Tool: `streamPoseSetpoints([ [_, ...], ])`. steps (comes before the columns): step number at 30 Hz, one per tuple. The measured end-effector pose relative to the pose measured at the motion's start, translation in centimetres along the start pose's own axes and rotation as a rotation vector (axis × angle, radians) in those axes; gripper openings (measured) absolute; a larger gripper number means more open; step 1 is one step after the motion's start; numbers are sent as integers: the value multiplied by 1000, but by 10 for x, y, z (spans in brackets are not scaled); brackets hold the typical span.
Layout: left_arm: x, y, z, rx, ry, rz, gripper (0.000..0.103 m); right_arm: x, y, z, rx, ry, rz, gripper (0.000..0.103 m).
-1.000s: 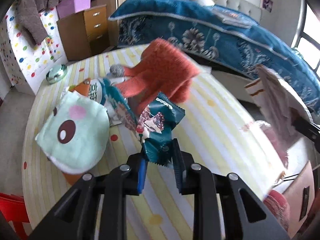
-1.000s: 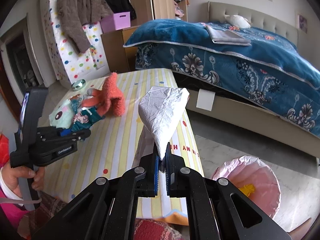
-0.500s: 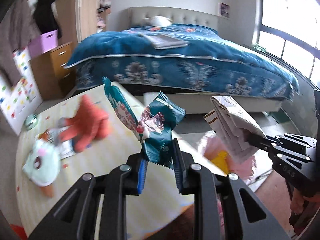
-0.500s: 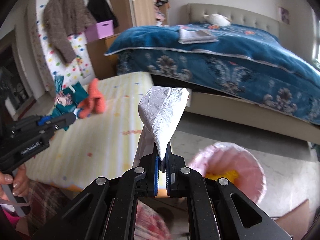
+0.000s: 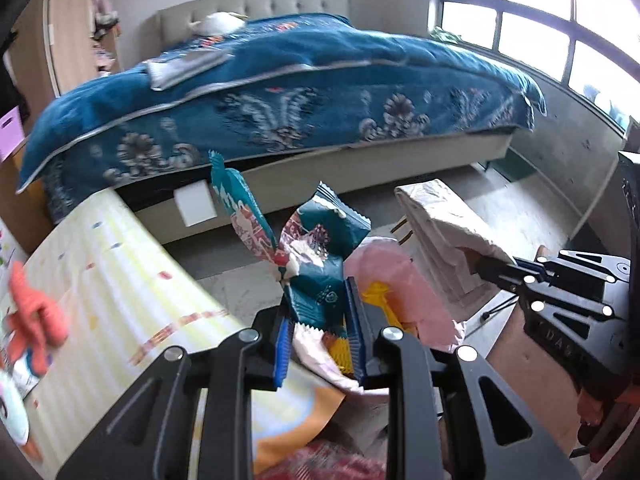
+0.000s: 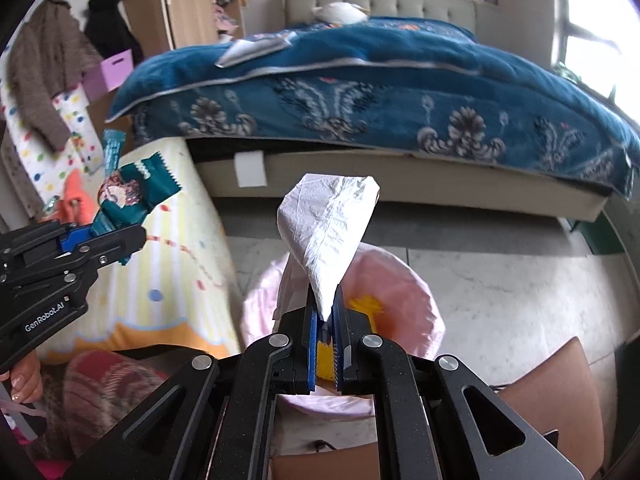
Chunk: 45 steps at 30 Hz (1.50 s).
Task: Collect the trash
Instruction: 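Carry tissue and wrapper to the wastebasket and open both tools, then swing both tools back over the table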
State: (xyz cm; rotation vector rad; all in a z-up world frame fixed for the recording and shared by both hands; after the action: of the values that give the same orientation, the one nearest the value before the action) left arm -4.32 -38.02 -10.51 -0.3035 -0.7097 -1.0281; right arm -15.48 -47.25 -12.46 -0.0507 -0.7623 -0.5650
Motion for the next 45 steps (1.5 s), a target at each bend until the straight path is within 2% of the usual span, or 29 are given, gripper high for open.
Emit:
streamPoseSetpoints([
  [4,10,-15,-25,-24,34,-34,31,-4,-19,-12,-4,22,-27,10],
  [6,12,-19,-34,-32,47,-42,43,-6,-28,-20,3,41,-51,10],
  [7,13,-20,-39,-36,56,-44,56,-7,-30,-23,3,46,-57,13],
  [8,13,-22,-43,-39,64,-46,65,-7,-33,-26,5,56,-65,15],
  [10,11,-22,-47,-35,69,-53,70,-8,-37,-29,-9,63,-71,39],
  [11,9,-21,-47,-29,72,-55,73,-9,-39,-28,-20,65,-68,43],
  [12,7,-19,-48,-21,76,-53,74,-9,-39,-27,-24,65,-69,46],
  [17,-1,1,-36,-5,77,11,76,-8,-41,-16,-35,38,-89,47],
  [21,-7,21,-12,25,42,69,79,-6,-30,5,-6,-20,-80,47],
  [26,-24,52,26,99,1,146,79,-1,-6,28,49,-69,-44,47],
  [30,-46,82,61,173,-15,215,79,1,24,36,124,-80,-8,47],
  [35,-85,124,102,288,3,315,81,8,70,47,225,-79,62,47],
  [36,-93,133,110,311,4,337,81,8,93,50,265,-79,117,47],
  [40,-127,169,147,402,-14,449,82,8,133,50,314,-68,204,46],
  [45,-159,207,179,486,-32,524,84,12,188,45,372,-57,309,46],
])
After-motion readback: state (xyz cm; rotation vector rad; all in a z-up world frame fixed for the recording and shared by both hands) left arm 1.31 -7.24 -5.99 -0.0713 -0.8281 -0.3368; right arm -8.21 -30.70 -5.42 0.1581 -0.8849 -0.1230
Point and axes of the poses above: each gripper's, at about its wrist camera, not at the fingertips, and z roughly against the way its jaws point, y to its left, x to its top, the point moved 2 cm from there along -z, roughly the way its jaws point, and after that the axes turned 5 degrees about x, right-handed, at the moved point
